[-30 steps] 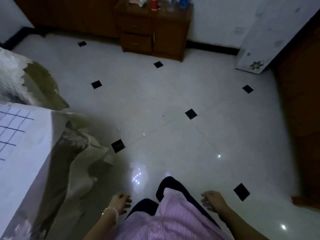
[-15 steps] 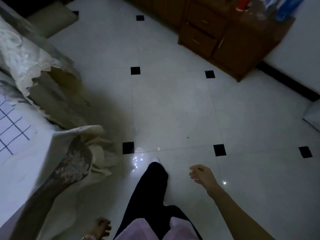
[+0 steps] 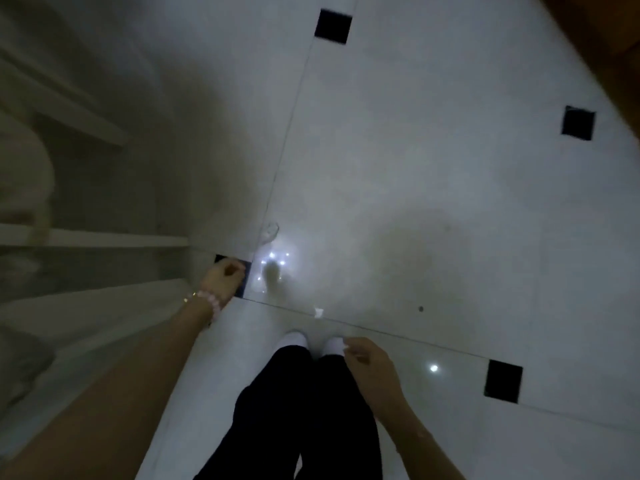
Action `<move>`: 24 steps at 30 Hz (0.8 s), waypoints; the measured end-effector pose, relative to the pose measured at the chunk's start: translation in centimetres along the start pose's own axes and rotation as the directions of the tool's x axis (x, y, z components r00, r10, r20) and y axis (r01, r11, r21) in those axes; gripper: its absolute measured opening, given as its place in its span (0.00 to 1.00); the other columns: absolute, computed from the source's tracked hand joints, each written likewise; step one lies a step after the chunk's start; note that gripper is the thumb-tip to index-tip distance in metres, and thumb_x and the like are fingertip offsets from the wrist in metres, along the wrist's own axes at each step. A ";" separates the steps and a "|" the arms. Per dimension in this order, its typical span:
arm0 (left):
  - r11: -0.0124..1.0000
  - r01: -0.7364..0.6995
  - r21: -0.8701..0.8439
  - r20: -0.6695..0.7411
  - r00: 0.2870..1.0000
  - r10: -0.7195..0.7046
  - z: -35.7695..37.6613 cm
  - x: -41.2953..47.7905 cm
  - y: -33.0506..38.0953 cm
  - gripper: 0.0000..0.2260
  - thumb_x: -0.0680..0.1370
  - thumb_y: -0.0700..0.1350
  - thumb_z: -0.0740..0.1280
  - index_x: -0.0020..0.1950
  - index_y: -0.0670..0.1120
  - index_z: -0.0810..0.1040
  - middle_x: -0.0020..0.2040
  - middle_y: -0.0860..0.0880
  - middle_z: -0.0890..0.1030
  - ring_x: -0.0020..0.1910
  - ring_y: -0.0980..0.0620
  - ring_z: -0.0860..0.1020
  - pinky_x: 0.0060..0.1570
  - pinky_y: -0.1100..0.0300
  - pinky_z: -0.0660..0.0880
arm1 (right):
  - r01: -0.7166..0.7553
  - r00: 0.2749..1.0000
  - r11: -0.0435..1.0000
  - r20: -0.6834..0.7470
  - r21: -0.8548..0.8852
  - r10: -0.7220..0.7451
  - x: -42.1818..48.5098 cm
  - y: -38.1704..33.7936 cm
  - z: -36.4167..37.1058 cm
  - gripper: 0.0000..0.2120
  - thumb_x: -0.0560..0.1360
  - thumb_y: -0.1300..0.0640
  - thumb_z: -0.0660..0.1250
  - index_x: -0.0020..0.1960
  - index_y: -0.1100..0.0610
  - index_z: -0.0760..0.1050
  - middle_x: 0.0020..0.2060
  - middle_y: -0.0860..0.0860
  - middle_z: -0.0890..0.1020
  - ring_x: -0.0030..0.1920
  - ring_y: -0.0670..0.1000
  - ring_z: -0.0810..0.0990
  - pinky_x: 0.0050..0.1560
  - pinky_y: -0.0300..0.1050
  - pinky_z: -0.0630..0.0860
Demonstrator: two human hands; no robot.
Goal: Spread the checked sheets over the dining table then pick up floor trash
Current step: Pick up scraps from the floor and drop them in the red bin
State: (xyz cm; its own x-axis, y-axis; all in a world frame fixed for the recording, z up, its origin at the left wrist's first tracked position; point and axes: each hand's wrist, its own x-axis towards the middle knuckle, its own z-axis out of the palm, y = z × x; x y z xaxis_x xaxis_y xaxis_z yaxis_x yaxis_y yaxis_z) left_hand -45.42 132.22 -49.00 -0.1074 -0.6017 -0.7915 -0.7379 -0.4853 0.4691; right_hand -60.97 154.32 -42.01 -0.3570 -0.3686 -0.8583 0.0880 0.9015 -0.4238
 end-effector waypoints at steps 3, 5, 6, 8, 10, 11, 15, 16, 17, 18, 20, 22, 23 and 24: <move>0.977 -0.133 0.165 -0.041 0.989 0.141 3.1 8.4 -1.9 0.07 0.77 0.36 0.63 0.53 0.44 0.75 0.49 0.45 0.76 0.49 0.49 0.74 0.47 0.63 0.68 | 0.044 0.999 0.998 0.011 -0.048 -0.043 10.9 4.7 3.6 0.14 0.75 0.60 0.65 0.59 0.51 0.75 0.50 0.48 0.78 0.57 0.52 0.79 0.51 0.39 0.70; 0.943 -0.206 0.262 -0.034 0.974 0.222 4.2 13.1 -3.1 0.13 0.76 0.41 0.66 0.59 0.41 0.75 0.55 0.45 0.76 0.54 0.47 0.75 0.51 0.63 0.70 | 0.102 0.995 0.987 -0.009 -0.123 -0.104 16.4 7.3 6.2 0.18 0.74 0.60 0.67 0.63 0.50 0.73 0.58 0.50 0.75 0.61 0.52 0.76 0.56 0.40 0.70; 0.915 -0.253 0.313 -0.019 0.962 0.272 4.7 15.5 -3.8 0.17 0.74 0.47 0.67 0.60 0.41 0.75 0.57 0.44 0.76 0.56 0.45 0.76 0.55 0.59 0.72 | 0.149 0.987 0.972 -0.040 -0.182 -0.158 18.7 8.3 7.2 0.20 0.73 0.59 0.68 0.65 0.53 0.73 0.62 0.51 0.74 0.63 0.53 0.75 0.60 0.42 0.70; 0.845 -0.323 0.426 0.032 0.939 0.343 5.6 18.8 -4.9 0.29 0.68 0.57 0.64 0.65 0.45 0.73 0.63 0.41 0.73 0.62 0.42 0.73 0.63 0.51 0.72 | 0.277 0.948 0.916 -0.072 -0.290 -0.310 22.3 10.0 9.1 0.23 0.69 0.58 0.68 0.64 0.58 0.75 0.62 0.56 0.75 0.62 0.57 0.75 0.62 0.48 0.73; 0.778 -0.372 0.506 0.055 0.914 0.402 7.1 20.4 -5.2 0.31 0.68 0.55 0.62 0.71 0.50 0.67 0.71 0.42 0.65 0.67 0.42 0.67 0.67 0.51 0.67 | 0.356 0.917 0.863 -0.042 -0.358 -0.397 24.5 11.6 10.4 0.23 0.65 0.60 0.67 0.60 0.59 0.77 0.57 0.58 0.77 0.55 0.60 0.78 0.56 0.53 0.77; 0.732 -0.402 0.550 0.063 0.894 0.444 7.9 20.7 -5.1 0.30 0.68 0.52 0.61 0.72 0.51 0.66 0.72 0.43 0.62 0.68 0.42 0.65 0.66 0.49 0.67 | 0.367 0.910 0.846 -0.040 -0.387 -0.413 25.3 12.2 10.8 0.22 0.63 0.61 0.67 0.58 0.58 0.78 0.54 0.57 0.77 0.51 0.60 0.79 0.52 0.53 0.78; 0.666 -0.426 0.613 0.021 0.851 0.525 9.9 22.7 -6.0 0.17 0.74 0.44 0.63 0.62 0.54 0.74 0.66 0.47 0.67 0.64 0.44 0.67 0.62 0.50 0.69 | 0.369 0.898 0.808 -0.049 -0.459 -0.438 26.9 13.4 11.4 0.08 0.64 0.63 0.67 0.43 0.57 0.78 0.43 0.55 0.76 0.40 0.58 0.78 0.39 0.47 0.76; 0.704 -0.388 0.595 -0.031 0.864 0.503 10.0 22.9 -6.1 0.11 0.74 0.45 0.63 0.56 0.54 0.75 0.60 0.49 0.70 0.62 0.46 0.70 0.62 0.52 0.70 | 0.366 0.903 0.811 -0.037 -0.456 -0.428 26.9 13.3 11.3 0.05 0.65 0.63 0.67 0.41 0.57 0.78 0.41 0.55 0.76 0.40 0.58 0.78 0.39 0.45 0.75; 0.712 -0.354 0.607 -0.058 0.873 0.484 10.0 23.3 -6.2 0.07 0.74 0.47 0.63 0.51 0.52 0.76 0.56 0.50 0.73 0.59 0.46 0.73 0.61 0.53 0.70 | 0.357 0.912 0.826 -0.029 -0.437 -0.410 26.8 13.1 11.2 0.04 0.66 0.63 0.68 0.40 0.58 0.78 0.41 0.55 0.77 0.40 0.58 0.78 0.40 0.44 0.73; 0.736 -0.324 0.594 -0.085 0.885 0.458 9.8 23.5 -6.4 0.04 0.74 0.46 0.63 0.48 0.50 0.76 0.52 0.48 0.76 0.57 0.44 0.75 0.60 0.54 0.71 | 0.339 0.921 0.847 -0.038 -0.408 -0.387 26.6 12.9 10.9 0.03 0.67 0.64 0.68 0.40 0.59 0.78 0.41 0.56 0.78 0.41 0.57 0.78 0.40 0.39 0.69; 0.801 -0.251 0.544 -0.062 0.940 0.336 8.9 21.9 -6.3 0.06 0.76 0.41 0.64 0.50 0.41 0.77 0.51 0.40 0.78 0.54 0.39 0.77 0.53 0.56 0.70 | 0.275 0.947 0.904 -0.070 -0.328 -0.313 25.4 12.0 9.5 0.02 0.70 0.64 0.69 0.43 0.62 0.79 0.43 0.57 0.79 0.43 0.56 0.78 0.40 0.33 0.62; 0.832 -0.222 0.508 -0.054 0.956 0.288 7.7 19.4 -6.4 0.07 0.77 0.40 0.64 0.47 0.36 0.77 0.49 0.34 0.79 0.50 0.40 0.78 0.46 0.56 0.71 | 0.193 0.968 0.947 -0.107 -0.258 -0.227 23.4 10.6 7.5 0.04 0.73 0.61 0.67 0.45 0.62 0.79 0.42 0.57 0.80 0.43 0.54 0.77 0.40 0.36 0.63; 0.877 -0.202 0.437 -0.055 0.967 0.250 7.0 17.7 -6.3 0.08 0.77 0.41 0.65 0.45 0.36 0.76 0.45 0.34 0.79 0.46 0.42 0.78 0.44 0.56 0.73 | 0.159 0.974 0.961 -0.122 -0.225 -0.190 22.1 9.9 6.3 0.05 0.74 0.60 0.67 0.46 0.62 0.79 0.41 0.57 0.80 0.42 0.54 0.77 0.41 0.40 0.65; 0.902 -0.190 0.388 -0.050 0.973 0.226 6.5 15.9 -6.0 0.09 0.77 0.42 0.66 0.43 0.36 0.75 0.42 0.36 0.79 0.42 0.45 0.77 0.42 0.58 0.73 | 0.133 0.978 0.973 -0.136 -0.189 -0.160 20.6 9.1 5.0 0.06 0.75 0.59 0.67 0.46 0.62 0.78 0.40 0.57 0.80 0.41 0.54 0.77 0.41 0.42 0.67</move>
State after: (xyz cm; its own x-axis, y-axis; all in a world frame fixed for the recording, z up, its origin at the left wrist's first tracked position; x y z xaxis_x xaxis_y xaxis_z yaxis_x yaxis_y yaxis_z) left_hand -47.00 129.64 -66.96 -0.2379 -0.7270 -0.6441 -0.9037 -0.0774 0.4211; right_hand -62.90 153.74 -65.01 -0.4892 -0.4741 -0.7321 -0.1373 0.8708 -0.4722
